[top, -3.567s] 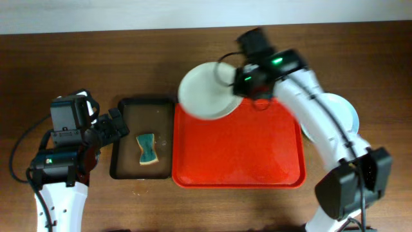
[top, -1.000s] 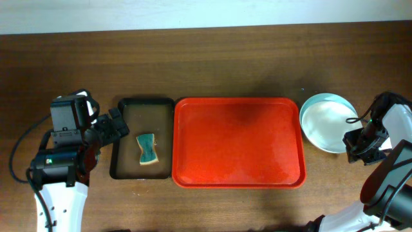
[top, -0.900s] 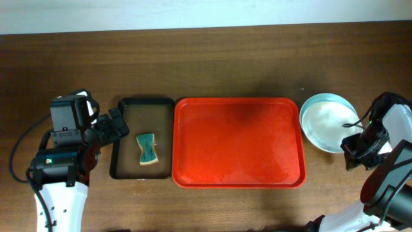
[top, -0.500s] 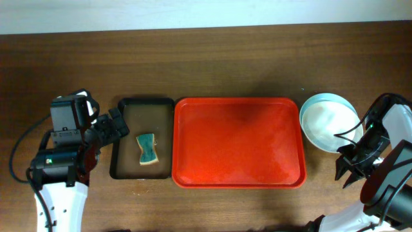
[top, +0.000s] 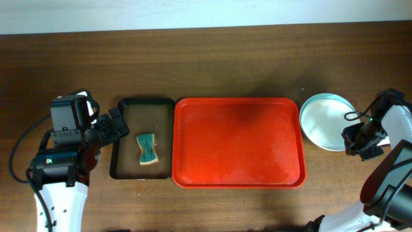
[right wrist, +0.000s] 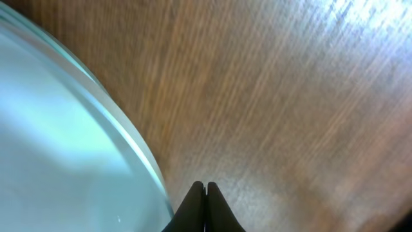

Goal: Clean dirty plates on tray and stack at the side

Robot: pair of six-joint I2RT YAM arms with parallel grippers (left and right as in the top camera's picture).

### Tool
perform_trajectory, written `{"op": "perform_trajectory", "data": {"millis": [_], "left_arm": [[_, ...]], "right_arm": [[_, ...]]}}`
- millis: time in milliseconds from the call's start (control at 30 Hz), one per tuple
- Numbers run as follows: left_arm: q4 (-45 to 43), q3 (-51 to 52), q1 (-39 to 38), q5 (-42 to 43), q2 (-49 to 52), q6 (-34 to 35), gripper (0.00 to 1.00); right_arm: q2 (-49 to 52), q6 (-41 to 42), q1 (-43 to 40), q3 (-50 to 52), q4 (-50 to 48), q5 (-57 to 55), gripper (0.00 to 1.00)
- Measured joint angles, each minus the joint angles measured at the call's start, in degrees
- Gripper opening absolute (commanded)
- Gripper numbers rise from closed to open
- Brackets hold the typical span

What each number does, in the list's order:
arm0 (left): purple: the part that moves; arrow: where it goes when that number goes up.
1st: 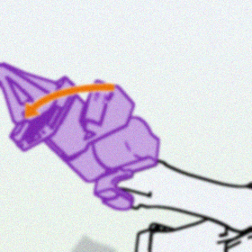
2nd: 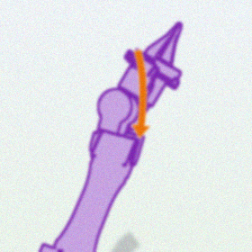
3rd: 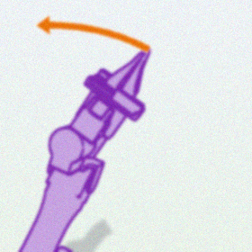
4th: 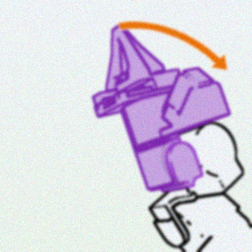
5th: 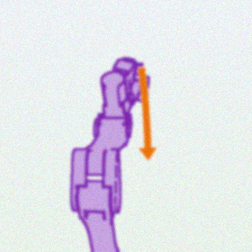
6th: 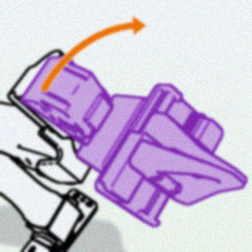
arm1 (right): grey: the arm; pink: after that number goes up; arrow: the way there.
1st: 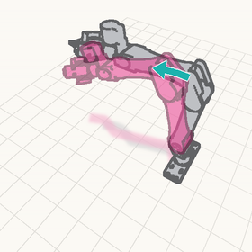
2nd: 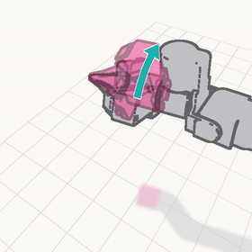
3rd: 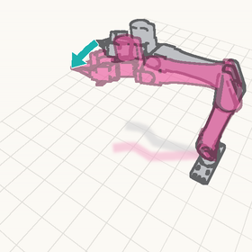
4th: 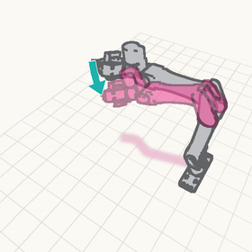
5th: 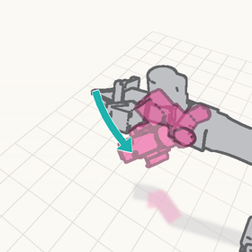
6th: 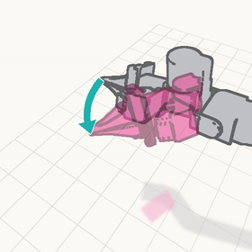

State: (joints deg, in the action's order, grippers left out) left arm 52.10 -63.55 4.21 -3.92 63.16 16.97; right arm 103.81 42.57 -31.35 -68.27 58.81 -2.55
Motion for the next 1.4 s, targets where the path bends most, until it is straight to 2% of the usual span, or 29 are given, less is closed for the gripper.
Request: {"op": "perform_trajectory", "data": {"millis": [200, 300, 400, 567, 667, 767, 800, 833, 867, 933, 1400], "left_arm": [[0.0, 0.0, 0.0, 0.0, 0.0, 0.0, 0.99], [0.0, 0.0, 0.0, 0.0, 0.0, 0.0, 0.99], [0.0, 0.0, 0.0, 0.0, 0.0, 0.0, 0.99], [0.0, 0.0, 0.0, 0.0, 0.0, 0.0, 0.99], [0.0, 0.0, 0.0, 0.0, 0.0, 0.0, 0.99], [0.0, 0.0, 0.0, 0.0, 0.0, 0.0, 0.99], [0.0, 0.0, 0.0, 0.0, 0.0, 0.0, 0.99], [0.0, 0.0, 0.0, 0.0, 0.0, 0.0, 0.99], [0.0, 0.0, 0.0, 0.0, 0.0, 0.0, 0.99], [0.0, 0.0, 0.0, 0.0, 0.0, 0.0, 0.99], [0.0, 0.0, 0.0, 0.0, 0.0, 0.0, 0.99]], "right_arm": [[0.0, 0.8, 0.0, 0.0, -6.8, 0.0, 0.04], [0.0, -2.6, 0.0, 0.0, -4.8, 0.0, 0.04], [0.0, -11.0, 0.0, 0.0, 0.9, 4.2, 0.04], [-1.3, -28.4, 0.0, -0.6, 7.9, 19.3, 0.04], [-6.8, -40.2, 0.0, -0.7, 12.1, 28.5, 0.04], [-13.7, -45.9, 0.0, -0.8, 16.6, 32.6, 0.04], [-16.5, -47.1, 0.0, -0.9, 17.8, 33.4, 0.09], [-18.5, -47.8, 0.0, -0.9, 19.0, 33.7, 0.50], [-21.5, -48.3, 0.0, -0.9, 20.3, 34.1, 0.98], [-24.2, -49.1, 0.0, -0.9, 20.7, 34.2, 0.98], [-24.0, -49.9, 0.0, -0.9, 20.7, 34.2, 0.98]]}}
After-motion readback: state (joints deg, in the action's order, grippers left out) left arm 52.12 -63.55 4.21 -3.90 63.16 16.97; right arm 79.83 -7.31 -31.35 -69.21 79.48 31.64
